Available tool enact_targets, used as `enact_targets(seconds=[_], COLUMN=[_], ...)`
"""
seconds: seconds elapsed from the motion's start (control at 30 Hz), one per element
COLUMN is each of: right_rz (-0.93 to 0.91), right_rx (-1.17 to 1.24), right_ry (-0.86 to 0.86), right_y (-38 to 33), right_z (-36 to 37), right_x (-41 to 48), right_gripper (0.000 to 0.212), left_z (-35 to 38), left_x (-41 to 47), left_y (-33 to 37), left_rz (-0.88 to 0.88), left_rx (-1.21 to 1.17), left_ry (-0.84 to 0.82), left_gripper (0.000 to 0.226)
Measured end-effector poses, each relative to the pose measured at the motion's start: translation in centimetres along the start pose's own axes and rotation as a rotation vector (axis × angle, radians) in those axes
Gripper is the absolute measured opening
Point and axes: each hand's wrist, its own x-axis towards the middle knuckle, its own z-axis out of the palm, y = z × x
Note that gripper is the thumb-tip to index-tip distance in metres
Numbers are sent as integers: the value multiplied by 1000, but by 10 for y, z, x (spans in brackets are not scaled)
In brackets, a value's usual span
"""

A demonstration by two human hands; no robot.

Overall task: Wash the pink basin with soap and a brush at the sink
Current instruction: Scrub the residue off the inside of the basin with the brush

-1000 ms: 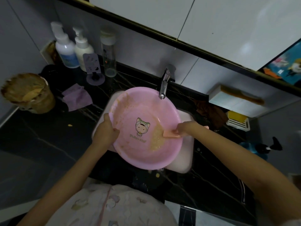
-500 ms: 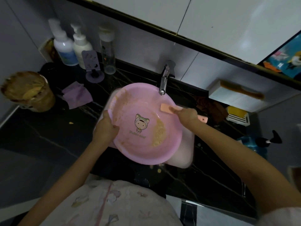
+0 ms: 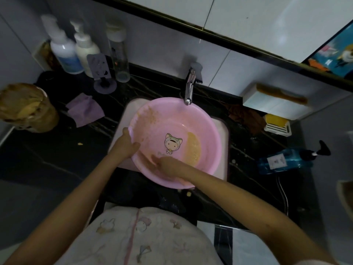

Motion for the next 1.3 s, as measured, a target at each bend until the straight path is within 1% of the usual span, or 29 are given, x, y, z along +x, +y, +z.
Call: enact_targets(seconds=[0.03,0.1,0.17,0.2,0.23,0.27,0.33,0.37,0.4,0.47,0.5,0.53,0.6,0.63,0.67,0.7,0.73,0.77,0.83,0.87,0.9,0.97,1.03,1.07,1.1,1.17,1.2,1.23,1.3], right_rz=[26,135,286,357,404,412,293,223,160,70,52,82,247,348,434,480,466,403,246,175,109,59,122,185,265,441,492,504,442], right_rx=[9,-46,-29,-48,-95,-115,-204,-209,-185,-89,-51,-35,13,32,37,20,-7,-19,-8,-3,-3,-8,-15,-1,0,-117,-183,-192,-150], right_ry=[65,162,225,232,200,132,-81,-132,-128,-6,55,105,202,231,220,180,127,67,0,12,66,175,236,266,285,282,226,155,10], right_y=[2,13,29,36,40,40,24,12,2,-10,-11,-7,16,30,39,43,41,31,5,-6,-14,-15,3,17,32,55,61,64,57], right_z=[2,0,-6,-10,-12,-11,-2,3,8,5,0,-7,-21,-24,-23,-18,-9,-2,11,15,15,3,-17,-27,-37,-50,-52,-48,-28], right_x=[11,27,24,17,6,-4,-20,-24,-18,5,17,26,29,26,18,8,-1,-7,-7,1,11,33,47,49,47,31,19,8,-12], right_gripper=[55,65,64,61,58,55,44,39,36,40,45,52,62,61,55,47,40,34,33,35,37,50,64,65,63,57,53,47,36], left_z=[1,2,3,2,2,2,1,2,2,2,2,2,1,1,0,1,1,1,2,3,4,4,3,4,3,2,2,1,1], left_x=[1,2,3,4,4,5,5,4,3,0,0,-1,-2,-2,-2,-2,-1,-1,-1,-1,-1,-1,-1,-2,-2,-3,-4,-5,-7], left_y=[-2,-7,-9,-10,-10,-10,-8,-7,-6,-4,-3,-2,-2,-2,-2,-3,-2,-2,-3,-3,-4,-3,-2,-1,-1,0,1,2,4], left_rz=[-1,-19,-39,-41,-40,-40,-40,-36,-32,-14,-3,3,12,15,12,9,5,4,8,15,24,18,-9,-14,-13,-2,3,2,1], left_rx=[-7,-33,-72,-89,-104,-117,-131,-133,-131,-121,-120,-121,-121,-121,-123,-123,-120,-113,-103,-99,-90,-76,-74,-76,-77,-83,-94,-107,-124], left_ry=[-12,-45,-68,-74,-76,-75,-70,-67,-61,-44,-39,-37,-37,-35,-37,-38,-36,-32,-21,-17,-12,-2,-8,-11,-10,-1,5,5,0], left_gripper=[65,66,67,68,68,68,66,64,62,61,61,62,64,64,65,65,65,65,65,65,65,64,65,65,65,64,63,63,63])
